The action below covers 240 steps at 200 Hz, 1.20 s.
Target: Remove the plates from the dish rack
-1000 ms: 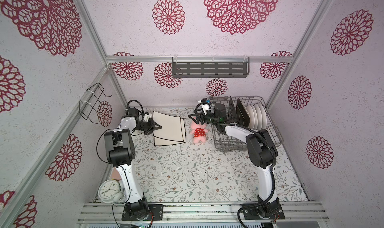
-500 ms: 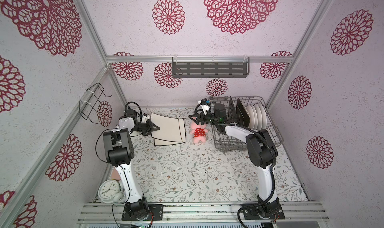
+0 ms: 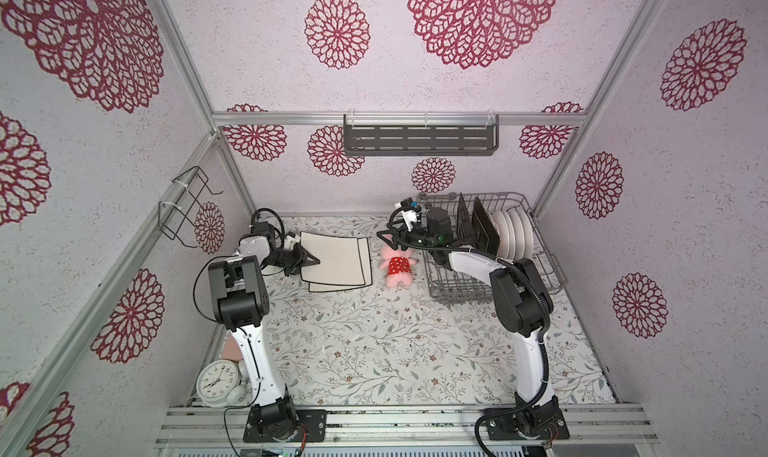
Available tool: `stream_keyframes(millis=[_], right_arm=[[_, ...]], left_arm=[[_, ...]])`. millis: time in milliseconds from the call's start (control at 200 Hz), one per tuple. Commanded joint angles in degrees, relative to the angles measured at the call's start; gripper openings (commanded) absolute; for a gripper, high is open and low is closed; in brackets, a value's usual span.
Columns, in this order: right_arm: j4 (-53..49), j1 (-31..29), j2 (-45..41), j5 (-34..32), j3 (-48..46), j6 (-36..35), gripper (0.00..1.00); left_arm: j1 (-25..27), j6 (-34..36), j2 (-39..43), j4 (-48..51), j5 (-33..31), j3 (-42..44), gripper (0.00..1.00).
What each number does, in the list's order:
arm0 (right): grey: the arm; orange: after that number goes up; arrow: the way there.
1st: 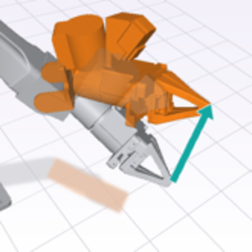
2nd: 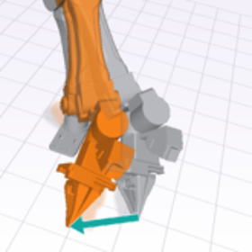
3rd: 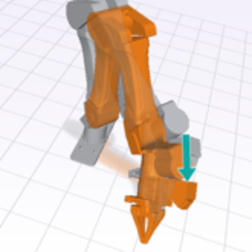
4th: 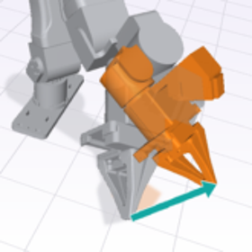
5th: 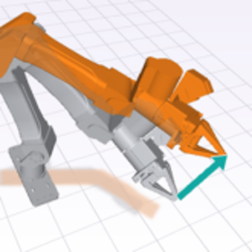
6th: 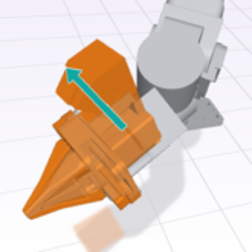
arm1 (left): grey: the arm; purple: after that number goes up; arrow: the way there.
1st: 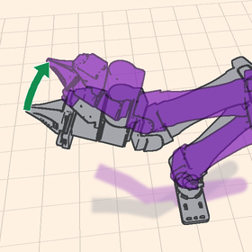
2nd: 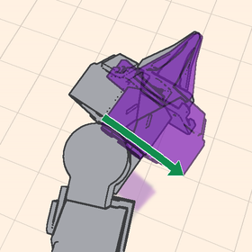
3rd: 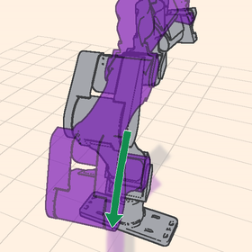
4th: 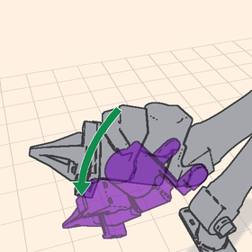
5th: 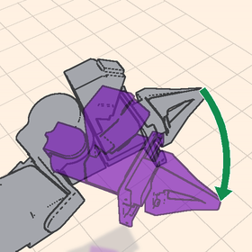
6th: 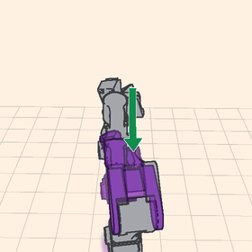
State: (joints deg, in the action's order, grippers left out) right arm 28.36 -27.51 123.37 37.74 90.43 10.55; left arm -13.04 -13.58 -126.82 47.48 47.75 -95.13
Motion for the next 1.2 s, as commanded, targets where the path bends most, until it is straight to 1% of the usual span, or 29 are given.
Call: stream_keyframes(millis=[0, 200, 690, 835, 1196], right_arm=[[1.3, 0.5, 0.0, 0.1, 2.4, -1.1, 0.71], [1.2, 0.4, 0.1, -0.1, 2.6, -1.2, 0.7], [0.2, 0.3, 1.2, 0.2, 3.7, -1.6, 0.7], [0.0, 0.4, 1.1, 0.1, 3.8, -1.8, 0.69], [-0.6, 0.4, 1.2, 0.1, 3.8, -2.5, 0.69]], left_arm=[[0.1, 2.9, -1.0, 1.4, -2.7, -2.0, 0.23], [0.3, 3.0, -1.9, 2.0, -4.2, -2.5, 0.24], [0.8, 3.2, -4.1, 3.4, -7.7, -4.2, 0.32], [1.3, 3.4, -4.5, 3.9, -10.7, -4.5, 0.34], [2.1, 4.0, -5.1, 5.5, -14.0, -5.5, 0.37]])
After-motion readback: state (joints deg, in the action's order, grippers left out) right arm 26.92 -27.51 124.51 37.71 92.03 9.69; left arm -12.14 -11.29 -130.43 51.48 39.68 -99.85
